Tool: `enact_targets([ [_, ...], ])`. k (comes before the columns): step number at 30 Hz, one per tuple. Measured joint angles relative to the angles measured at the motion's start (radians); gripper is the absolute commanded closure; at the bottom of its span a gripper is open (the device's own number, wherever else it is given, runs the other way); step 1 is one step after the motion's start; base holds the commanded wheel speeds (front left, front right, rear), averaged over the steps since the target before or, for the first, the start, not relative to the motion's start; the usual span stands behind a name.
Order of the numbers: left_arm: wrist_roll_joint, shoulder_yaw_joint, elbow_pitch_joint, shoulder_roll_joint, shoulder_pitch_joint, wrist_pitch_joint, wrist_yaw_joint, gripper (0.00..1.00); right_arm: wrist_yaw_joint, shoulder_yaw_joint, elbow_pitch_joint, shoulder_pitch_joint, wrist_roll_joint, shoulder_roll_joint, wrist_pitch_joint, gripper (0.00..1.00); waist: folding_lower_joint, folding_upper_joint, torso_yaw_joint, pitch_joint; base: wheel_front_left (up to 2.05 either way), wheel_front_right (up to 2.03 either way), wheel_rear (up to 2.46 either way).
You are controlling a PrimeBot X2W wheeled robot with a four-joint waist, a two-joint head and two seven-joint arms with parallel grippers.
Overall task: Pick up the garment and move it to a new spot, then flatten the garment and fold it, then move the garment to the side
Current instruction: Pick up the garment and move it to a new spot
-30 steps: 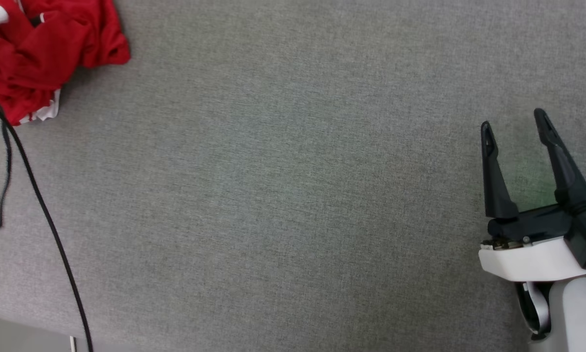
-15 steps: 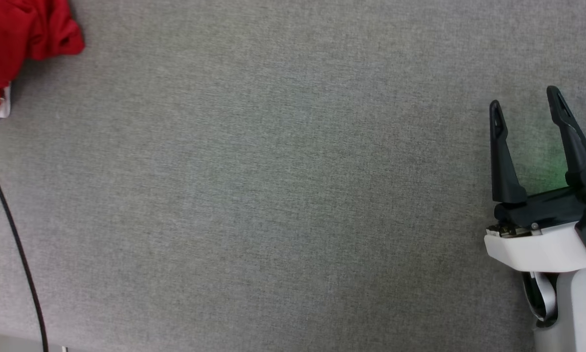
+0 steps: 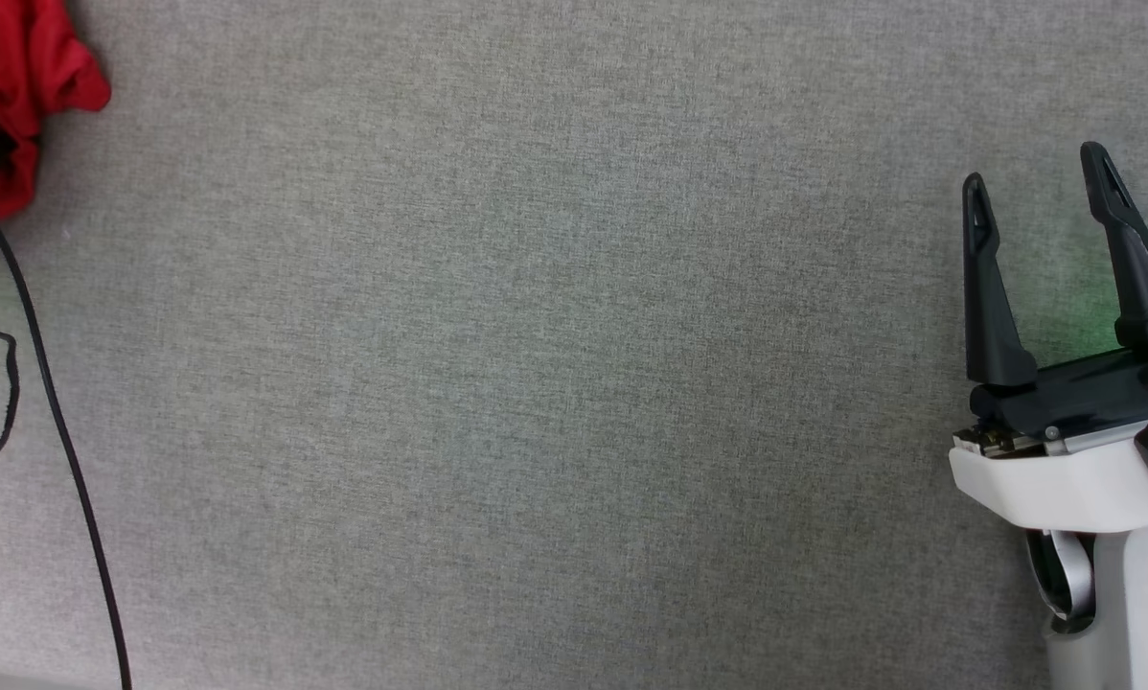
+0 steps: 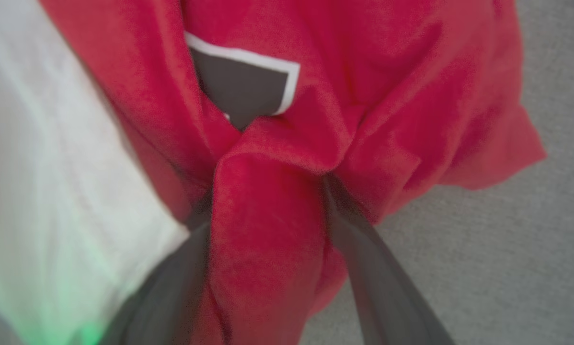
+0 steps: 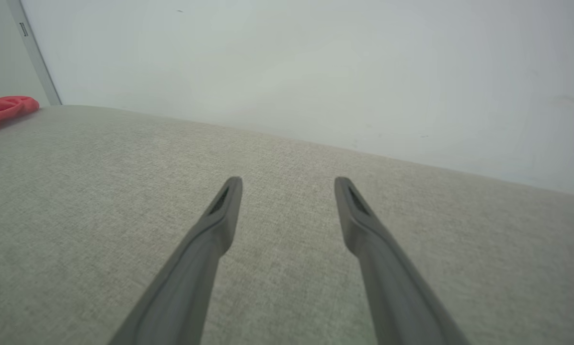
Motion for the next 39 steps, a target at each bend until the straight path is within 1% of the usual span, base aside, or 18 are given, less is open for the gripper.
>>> enact_targets([
  [1,0.001,-0.014,0.004,-0.001,-0.002,-0.007,0.0,1.0,0.0,0.001,0.0,0.0,0.0,0.0,0.0,0.0,0.0,0.0,0.0,-0.004,0.0,0.0,0.0],
  [3,0.008,-0.044,0.006,0.003,-0.003,-0.02,0.0,1.0,0.0,0.002,0.001,0.0,0.0,0.0,0.0,0.0,0.0,0.0,0.002,-0.014,0.0,0.0,0.0],
  [6,0.025,-0.094,0.0,0.014,-0.005,-0.068,0.0,1.0,0.0,0.002,0.006,0.003,0.0,0.001,0.0,0.0,0.0,0.0,0.004,-0.037,0.0,0.0,0.0],
  [10,0.041,-0.163,-0.046,0.042,-0.024,-0.165,0.0,1.0,0.0,-0.001,0.02,0.015,0.01,0.006,0.0,0.0,0.0,0.0,0.011,-0.081,0.0,0.0,0.0],
  [16,0.044,-0.273,-0.157,0.08,-0.081,-0.297,0.0,1.0,0.0,0.0,0.036,0.041,0.021,0.016,0.0,0.0,0.0,0.0,0.028,-0.161,0.0,0.0,0.0],
  [23,0.053,-0.409,-0.326,0.095,-0.17,-0.374,0.0,1.0,0.0,0.008,0.053,0.061,0.037,0.03,0.0,0.0,-0.0001,0.0,0.033,-0.25,0.0,0.0,0.0],
  [28,0.083,-0.489,-0.431,0.075,-0.231,-0.398,-0.002,1.0,0.0,0.0,0.056,0.075,0.046,0.035,0.0,0.0,-0.0001,0.0,0.001,-0.291,0.0,0.0,0.0],
  [34,0.098,-0.585,-0.549,0.027,-0.293,-0.399,-0.002,1.0,0.0,-0.01,0.056,0.077,0.089,0.036,0.0,0.0,-0.0001,0.0,-0.073,-0.318,0.0,0.0,0.0],
  [39,0.104,-0.67,-0.616,-0.042,-0.339,-0.397,-0.002,1.0,0.0,-0.02,0.055,0.077,0.116,0.037,0.0,0.0,-0.0001,0.0,-0.149,-0.328,0.0,0.0,0.0],
])
